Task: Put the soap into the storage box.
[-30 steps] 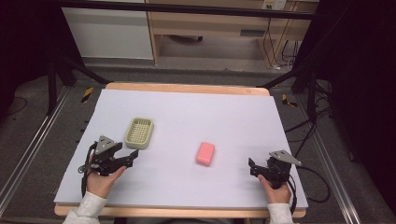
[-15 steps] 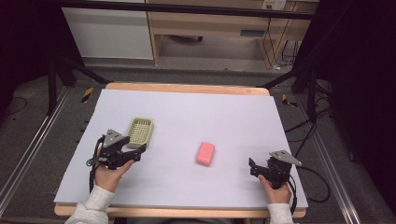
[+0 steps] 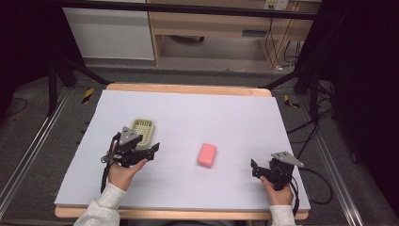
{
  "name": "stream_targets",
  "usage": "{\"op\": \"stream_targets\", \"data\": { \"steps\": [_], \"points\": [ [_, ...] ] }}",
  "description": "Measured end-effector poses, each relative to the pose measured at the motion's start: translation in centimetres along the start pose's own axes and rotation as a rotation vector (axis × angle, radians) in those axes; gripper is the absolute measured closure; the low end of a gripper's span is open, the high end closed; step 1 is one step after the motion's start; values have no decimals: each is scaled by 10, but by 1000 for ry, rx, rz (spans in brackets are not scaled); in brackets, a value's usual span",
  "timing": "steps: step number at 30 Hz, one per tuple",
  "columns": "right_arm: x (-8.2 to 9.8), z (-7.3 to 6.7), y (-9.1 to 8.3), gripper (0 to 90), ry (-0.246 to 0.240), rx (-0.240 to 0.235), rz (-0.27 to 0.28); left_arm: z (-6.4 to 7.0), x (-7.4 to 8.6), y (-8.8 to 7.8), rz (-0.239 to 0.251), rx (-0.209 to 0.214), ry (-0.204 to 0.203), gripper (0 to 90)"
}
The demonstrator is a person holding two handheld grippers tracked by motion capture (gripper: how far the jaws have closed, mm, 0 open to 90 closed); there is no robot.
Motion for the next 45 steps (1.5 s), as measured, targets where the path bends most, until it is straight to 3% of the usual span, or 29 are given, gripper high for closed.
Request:
{"op": "stream_targets", "data": {
  "steps": [8,18,21,45],
  "points": [
    [0,-1,0,44,-3,-1,0,15,-5,12,-14,12,29,273],
    [0,-1,1,45,-7,-3,-1,35,-11,27,-13,46,29,268],
    [1,-1,1,45,-5,-7,-4,42,-13,34,-28,50,48,269],
    [0,-3,2,49,-22,-6,-7,80,-12,68,-68,117,70,253]
  ]
}}
Point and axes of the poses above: each handheld gripper's, and its own axes: y roughly forward along the jaws, x roughly out of its underside, z roughly to its right, the point moved 6 cm from there along y, roughly forward along the jaws, and after that the axes turned 4 degrees about -y, right-handed, at the moved point
